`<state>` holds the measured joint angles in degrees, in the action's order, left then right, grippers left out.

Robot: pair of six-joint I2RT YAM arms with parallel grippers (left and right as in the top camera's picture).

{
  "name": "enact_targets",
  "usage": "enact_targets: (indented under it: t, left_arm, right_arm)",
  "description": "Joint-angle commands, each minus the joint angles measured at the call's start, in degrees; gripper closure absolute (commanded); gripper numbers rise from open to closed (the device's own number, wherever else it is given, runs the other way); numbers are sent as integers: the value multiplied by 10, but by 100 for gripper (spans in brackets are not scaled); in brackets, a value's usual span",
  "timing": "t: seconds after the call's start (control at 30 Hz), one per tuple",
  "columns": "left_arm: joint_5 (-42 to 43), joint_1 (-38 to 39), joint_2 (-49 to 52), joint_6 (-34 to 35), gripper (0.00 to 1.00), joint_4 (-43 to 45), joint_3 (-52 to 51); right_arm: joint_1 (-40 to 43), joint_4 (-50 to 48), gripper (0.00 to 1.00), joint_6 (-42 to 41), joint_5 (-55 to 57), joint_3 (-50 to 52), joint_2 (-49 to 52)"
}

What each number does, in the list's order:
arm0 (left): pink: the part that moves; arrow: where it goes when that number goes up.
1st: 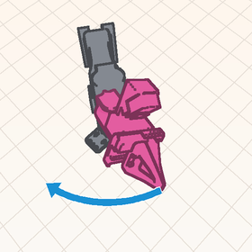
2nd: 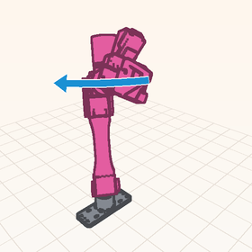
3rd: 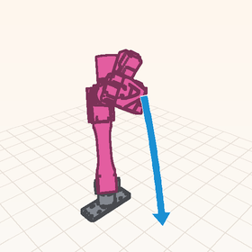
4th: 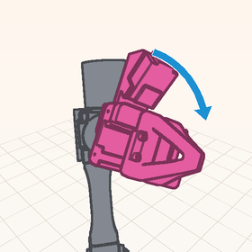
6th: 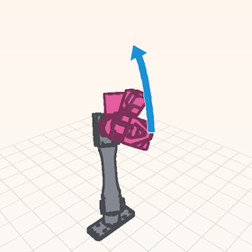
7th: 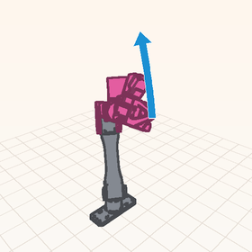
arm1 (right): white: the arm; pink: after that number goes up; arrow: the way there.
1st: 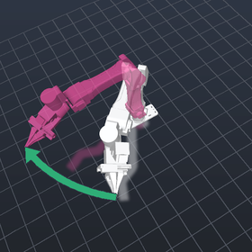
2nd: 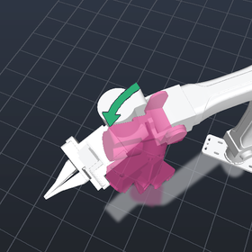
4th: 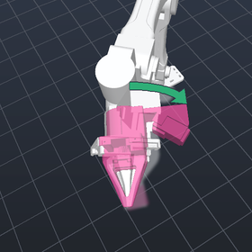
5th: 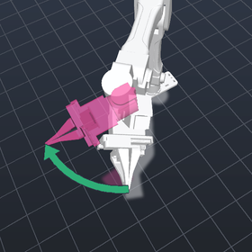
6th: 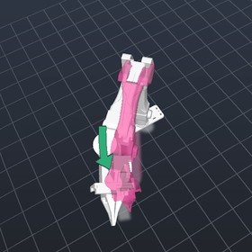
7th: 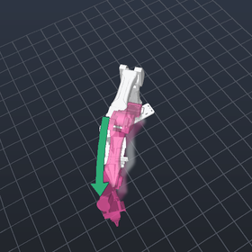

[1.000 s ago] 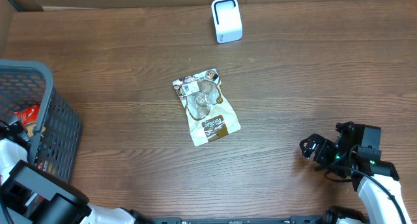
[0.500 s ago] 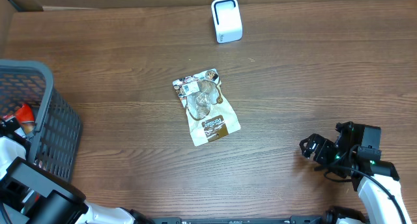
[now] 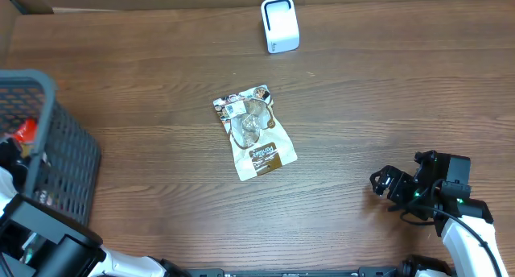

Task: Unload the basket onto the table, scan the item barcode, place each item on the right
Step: 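Reach into the basket and grasp the red-capped spaghetti package, then lift the spaghetti package out and lower it beside the bread bag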

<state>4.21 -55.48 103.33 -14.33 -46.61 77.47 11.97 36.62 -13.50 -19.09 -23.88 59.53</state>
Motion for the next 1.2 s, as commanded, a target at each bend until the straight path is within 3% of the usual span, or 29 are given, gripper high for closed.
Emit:
enact_targets:
  t: [0.0, 0.53, 0.93, 1.1, 1.17]
  left_arm:
    - [67, 2, -42, 17, 96, -8, 95]
    - [155, 5, -70, 19, 96, -30, 189]
    - [203, 22, -181, 115, 96, -24, 326]
    - [270, 28, -223, 148, 96, -18, 326]
    - [337, 33, -240, 170, 96, -23, 326]
  right_arm:
    - [-2, -3, 0, -2, 2, 1, 0]
    - [-2, -3, 0, -2, 2, 1, 0]
    - [-2, -3, 0, -2, 2, 1, 0]
    - [-2, -3, 0, -2, 2, 1, 0]
    - [-2, -3, 0, -2, 2, 1, 0]
